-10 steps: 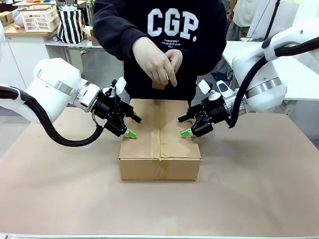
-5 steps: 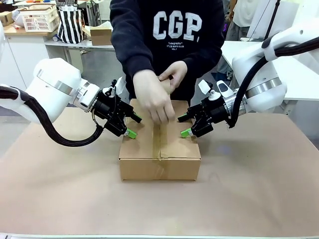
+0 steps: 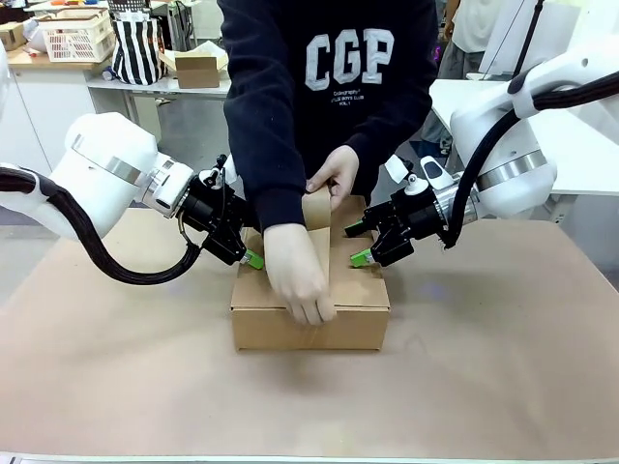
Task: Pack the gift set into the box.
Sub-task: Press and hold the closed box until the human finishes sealing it.
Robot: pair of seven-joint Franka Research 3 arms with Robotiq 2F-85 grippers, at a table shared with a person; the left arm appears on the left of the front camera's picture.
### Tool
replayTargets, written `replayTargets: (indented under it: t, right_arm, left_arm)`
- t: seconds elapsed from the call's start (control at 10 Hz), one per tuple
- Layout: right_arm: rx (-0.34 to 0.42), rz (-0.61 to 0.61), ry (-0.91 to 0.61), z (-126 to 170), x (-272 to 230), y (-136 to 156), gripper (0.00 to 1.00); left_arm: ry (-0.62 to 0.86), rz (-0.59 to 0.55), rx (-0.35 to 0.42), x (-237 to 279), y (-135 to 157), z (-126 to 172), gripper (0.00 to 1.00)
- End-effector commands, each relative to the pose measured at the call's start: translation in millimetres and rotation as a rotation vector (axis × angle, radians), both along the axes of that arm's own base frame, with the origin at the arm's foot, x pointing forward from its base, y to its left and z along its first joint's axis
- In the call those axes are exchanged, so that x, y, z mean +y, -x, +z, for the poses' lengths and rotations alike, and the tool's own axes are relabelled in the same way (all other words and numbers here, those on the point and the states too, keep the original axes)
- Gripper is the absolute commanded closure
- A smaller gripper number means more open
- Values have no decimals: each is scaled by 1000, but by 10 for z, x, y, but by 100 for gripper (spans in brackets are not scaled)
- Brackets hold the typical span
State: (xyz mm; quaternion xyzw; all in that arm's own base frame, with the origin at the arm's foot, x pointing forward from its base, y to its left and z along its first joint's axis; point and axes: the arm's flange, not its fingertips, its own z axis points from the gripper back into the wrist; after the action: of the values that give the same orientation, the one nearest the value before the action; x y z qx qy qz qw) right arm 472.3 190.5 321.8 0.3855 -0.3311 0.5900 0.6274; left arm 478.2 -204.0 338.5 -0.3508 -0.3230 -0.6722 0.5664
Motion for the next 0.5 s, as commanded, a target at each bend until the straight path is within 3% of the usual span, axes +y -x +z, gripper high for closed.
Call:
replayTargets:
  t: [0.0, 0.4]
  right_arm:
    - [0, -2, 6, -27, 2, 7, 0]
    - [0, -2, 6, -27, 2, 7, 0]
  left_arm:
    - [8, 1, 1, 8, 7, -36, 0]
    - [8, 1, 1, 8, 7, -36, 0]
